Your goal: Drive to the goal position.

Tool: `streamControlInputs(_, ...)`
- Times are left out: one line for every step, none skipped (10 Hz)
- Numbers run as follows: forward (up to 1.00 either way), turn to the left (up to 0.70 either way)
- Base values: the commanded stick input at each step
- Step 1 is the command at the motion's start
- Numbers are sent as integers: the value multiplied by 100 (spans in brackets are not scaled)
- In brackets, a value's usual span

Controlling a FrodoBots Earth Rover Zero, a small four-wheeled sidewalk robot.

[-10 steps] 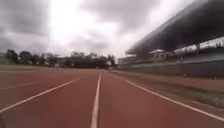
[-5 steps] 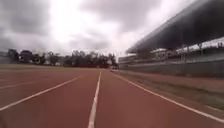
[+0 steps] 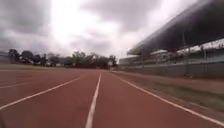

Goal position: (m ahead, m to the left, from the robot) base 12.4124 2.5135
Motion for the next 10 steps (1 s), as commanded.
streamControlInputs(70, 0)
streamControlInputs(70, 0)
streamControlInputs(70, 0)
streamControlInputs(70, 0)
streamControlInputs(70, 0)
streamControlInputs(70, 0)
streamControlInputs(70, 0)
streamControlInputs(70, 0)
streamControlInputs(70, 0)
streamControlInputs(70, 0)
